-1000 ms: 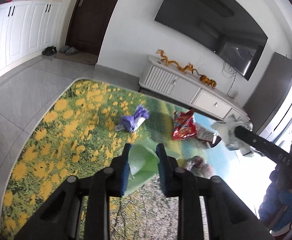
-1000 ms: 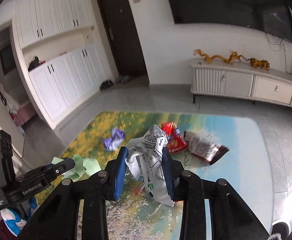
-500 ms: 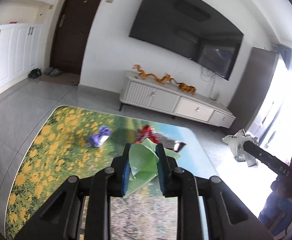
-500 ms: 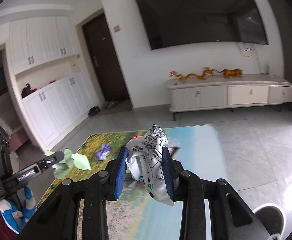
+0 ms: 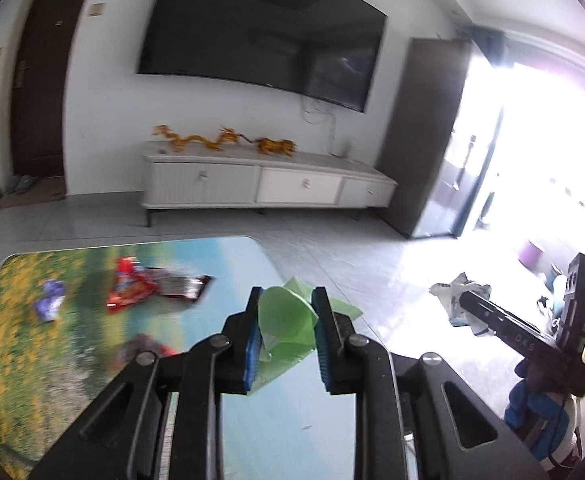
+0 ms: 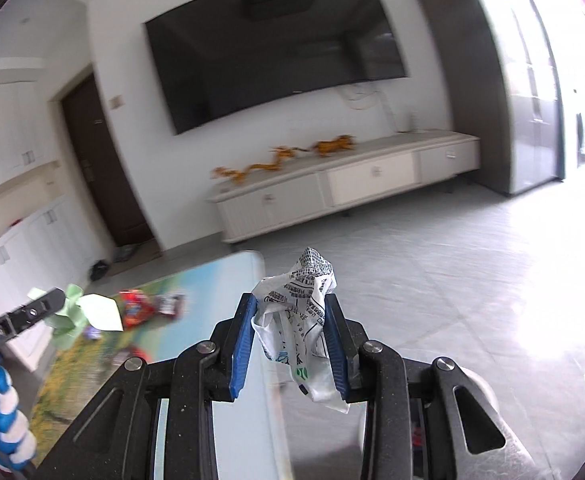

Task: Collect trash
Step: 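Carry both items over the bin and open both tools to drop them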

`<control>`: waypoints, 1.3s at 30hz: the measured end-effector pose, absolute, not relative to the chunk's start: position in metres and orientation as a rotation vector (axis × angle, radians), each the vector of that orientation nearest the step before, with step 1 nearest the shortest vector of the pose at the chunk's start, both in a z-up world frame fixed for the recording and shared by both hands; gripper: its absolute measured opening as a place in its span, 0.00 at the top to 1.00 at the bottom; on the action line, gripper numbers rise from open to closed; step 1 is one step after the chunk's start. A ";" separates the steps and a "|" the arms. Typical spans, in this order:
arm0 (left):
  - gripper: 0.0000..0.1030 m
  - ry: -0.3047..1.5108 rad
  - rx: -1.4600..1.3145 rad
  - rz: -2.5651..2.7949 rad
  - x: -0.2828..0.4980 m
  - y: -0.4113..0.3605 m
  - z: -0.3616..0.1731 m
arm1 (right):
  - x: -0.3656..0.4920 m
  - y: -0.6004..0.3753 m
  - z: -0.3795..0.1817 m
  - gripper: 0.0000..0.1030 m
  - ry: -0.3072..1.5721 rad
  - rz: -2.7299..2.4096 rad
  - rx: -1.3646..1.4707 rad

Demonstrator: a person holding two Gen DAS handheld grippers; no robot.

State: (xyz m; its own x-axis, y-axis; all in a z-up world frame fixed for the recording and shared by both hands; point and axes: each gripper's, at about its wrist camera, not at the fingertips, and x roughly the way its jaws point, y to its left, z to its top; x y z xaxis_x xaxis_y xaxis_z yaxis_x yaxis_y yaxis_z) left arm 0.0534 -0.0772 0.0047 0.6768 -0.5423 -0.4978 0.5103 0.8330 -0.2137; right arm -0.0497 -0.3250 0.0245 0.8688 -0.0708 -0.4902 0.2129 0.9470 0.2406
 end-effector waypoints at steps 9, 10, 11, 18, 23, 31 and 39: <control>0.77 0.727 0.091 -0.790 0.048 -0.233 -0.037 | -0.079 -0.409 -0.038 0.67 0.614 -0.334 0.401; 0.76 0.744 0.101 -0.805 0.049 -0.247 -0.043 | -0.082 -0.417 -0.046 0.67 0.629 -0.345 0.421; 0.76 0.762 0.111 -0.817 0.050 -0.263 -0.049 | -0.084 -0.425 -0.055 0.67 0.644 -0.356 0.439; 0.74 0.879 0.133 -0.864 0.060 -0.344 -0.091 | -0.088 -0.470 -0.099 0.65 0.728 -0.410 0.527; 0.61 0.930 0.135 -0.870 0.069 -0.378 -0.113 | -0.092 -0.493 -0.118 0.63 0.753 -0.419 0.572; 0.47 0.999 0.110 -0.871 0.085 -0.389 -0.132 | -0.085 -0.504 -0.130 0.42 0.777 -0.446 0.598; 0.46 0.963 0.117 -0.816 0.089 -0.365 -0.124 | -0.086 -0.500 -0.118 0.34 0.763 -0.466 0.572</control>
